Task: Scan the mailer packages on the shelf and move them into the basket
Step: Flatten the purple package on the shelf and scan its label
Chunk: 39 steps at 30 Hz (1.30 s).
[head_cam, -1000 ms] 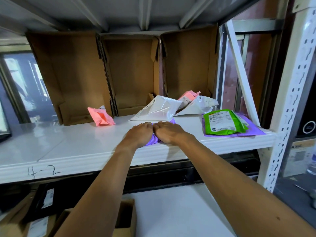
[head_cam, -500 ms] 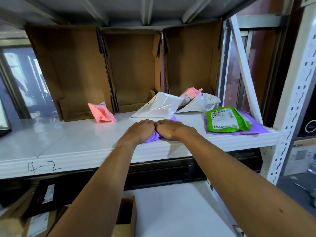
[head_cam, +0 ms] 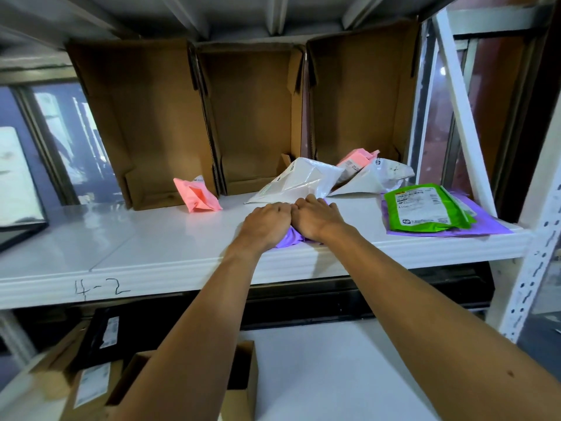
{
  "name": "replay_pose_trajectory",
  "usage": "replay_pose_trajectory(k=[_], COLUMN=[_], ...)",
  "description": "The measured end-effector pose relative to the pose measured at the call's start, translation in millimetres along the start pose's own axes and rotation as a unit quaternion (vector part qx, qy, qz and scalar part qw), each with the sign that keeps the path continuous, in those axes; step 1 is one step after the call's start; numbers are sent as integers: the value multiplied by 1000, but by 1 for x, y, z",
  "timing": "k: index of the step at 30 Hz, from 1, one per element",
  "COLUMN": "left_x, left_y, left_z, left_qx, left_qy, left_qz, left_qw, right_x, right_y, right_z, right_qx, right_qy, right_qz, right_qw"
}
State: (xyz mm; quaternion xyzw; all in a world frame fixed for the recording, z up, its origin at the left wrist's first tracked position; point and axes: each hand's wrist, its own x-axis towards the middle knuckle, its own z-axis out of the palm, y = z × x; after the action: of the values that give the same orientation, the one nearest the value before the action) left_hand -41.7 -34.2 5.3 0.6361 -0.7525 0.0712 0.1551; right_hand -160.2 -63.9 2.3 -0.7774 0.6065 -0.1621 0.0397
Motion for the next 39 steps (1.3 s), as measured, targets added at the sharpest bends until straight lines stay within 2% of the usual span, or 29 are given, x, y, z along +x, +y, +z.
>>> replay_pose_trajectory(k=[6,12,29,34,39], left_x=[-3,-3,11,10,13], left_y=[2,2,-6,-4,-7], left_z=[-5,-6,6,6,11], left_qx=[-6,-51,-39,-13,2], left_qy=[-36,-61,-65,-59,-44], left_qz=[-11,-30,-48,-37,-35], left_qw=[999,996,996,997,998], right_x=[-9,4,1,6,10], right_y=[-3,-2,-6,-1,0], right_z=[-7,3,0,3,7], right_qx=[62,26,11,3,28], right_qy=[-46,-38,-69,-59,-37], right_qz=[20,70,115,105,40], right_qw=[997,996,991,993,998])
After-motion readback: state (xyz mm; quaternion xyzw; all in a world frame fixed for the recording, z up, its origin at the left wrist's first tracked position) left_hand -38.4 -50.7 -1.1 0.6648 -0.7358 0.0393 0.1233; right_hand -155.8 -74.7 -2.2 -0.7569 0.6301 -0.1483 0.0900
